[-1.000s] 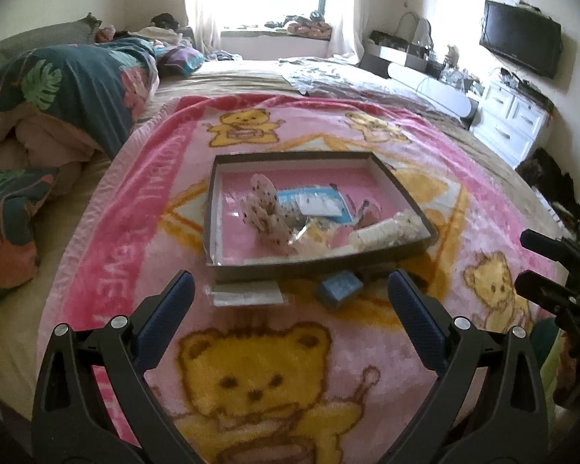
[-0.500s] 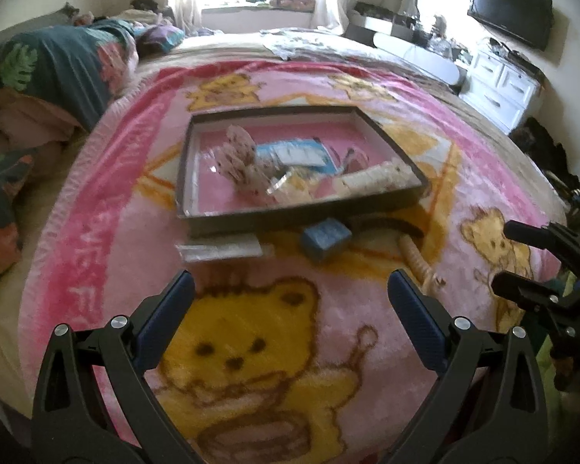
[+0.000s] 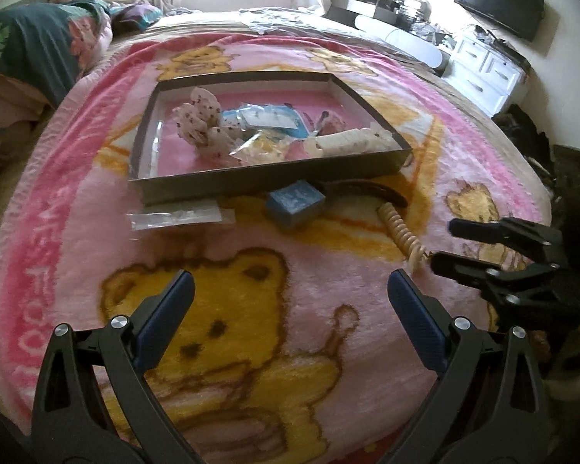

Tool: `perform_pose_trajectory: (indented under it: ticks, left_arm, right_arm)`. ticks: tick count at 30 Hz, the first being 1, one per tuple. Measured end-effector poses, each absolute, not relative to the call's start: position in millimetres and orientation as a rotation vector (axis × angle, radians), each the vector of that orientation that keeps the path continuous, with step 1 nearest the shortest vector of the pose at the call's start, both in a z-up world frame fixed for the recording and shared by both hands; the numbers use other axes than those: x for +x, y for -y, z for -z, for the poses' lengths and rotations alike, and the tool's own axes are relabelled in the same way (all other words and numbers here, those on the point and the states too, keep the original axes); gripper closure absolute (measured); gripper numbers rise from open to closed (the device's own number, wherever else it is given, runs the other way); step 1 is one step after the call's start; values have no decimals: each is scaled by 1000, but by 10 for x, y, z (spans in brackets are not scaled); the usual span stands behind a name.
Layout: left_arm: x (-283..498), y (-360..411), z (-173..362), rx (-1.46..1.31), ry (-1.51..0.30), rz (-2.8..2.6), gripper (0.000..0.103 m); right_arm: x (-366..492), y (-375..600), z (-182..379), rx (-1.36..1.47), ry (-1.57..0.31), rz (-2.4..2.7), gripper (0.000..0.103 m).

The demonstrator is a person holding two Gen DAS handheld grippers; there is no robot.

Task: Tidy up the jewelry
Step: 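Grasp the coiled beige hair tie with the right tool while the left tool grasps the blue box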

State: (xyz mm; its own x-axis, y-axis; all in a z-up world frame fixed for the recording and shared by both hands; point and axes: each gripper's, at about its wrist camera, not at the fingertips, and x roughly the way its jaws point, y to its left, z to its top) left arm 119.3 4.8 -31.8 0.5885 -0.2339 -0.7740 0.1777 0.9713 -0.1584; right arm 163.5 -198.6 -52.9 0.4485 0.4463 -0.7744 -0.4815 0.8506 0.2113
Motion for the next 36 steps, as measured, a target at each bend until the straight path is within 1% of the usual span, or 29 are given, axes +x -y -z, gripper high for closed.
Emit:
perform_pose_trajectory:
  ticks: [4,6,7,8,9,11,14,18,26,28,32,36]
  left_arm:
    - [1234,9,352,-79,-922,273,17]
    - [1257,34,371,-79,-925,281,21]
    - [1283,49,386,-82,-927,286,24]
    - [1302,57,402,-87,-928,288,28]
    - [1318,61,413,-91,-930,289,30]
    - [1375,76,448,-104,-939,292,33]
    - [1484,109,492,-115,-948,291,36]
    - [1623,171,546,-101,-957,279,46]
    - [1907,307,682,-54,-973,222,48]
    - [1954,295,704,-55,-971,206,50]
    - [2004,279,738,-48,-964,183,64]
    - [2008,260,753,-38,-953,188,65]
  right_arm:
    - [1801,1935,653,-6,-995,-570,55]
    - [1879,1926,720,27,-1027,-577,59]
    - [1921,1928,767,49,-1049,-580,66]
    - [1942,1928,804,57,-1065,-574,71]
    - [1945,1930,814,57,-1068,-574,72]
    - [1922,1949,791,37,-1055,-570,82]
    - [1865,2052,758,42,-1040,-560,85]
    - [1784,2193,728,40,-1028,-545,85]
    - [1754,2247,666,58,-1002,-563,85]
    - [1751,2241,669,53,-1001,-564,85]
    - [1761,2236,683,58,-1003,-568,85]
    - [1764,2229,684,59,-1002,-569,85]
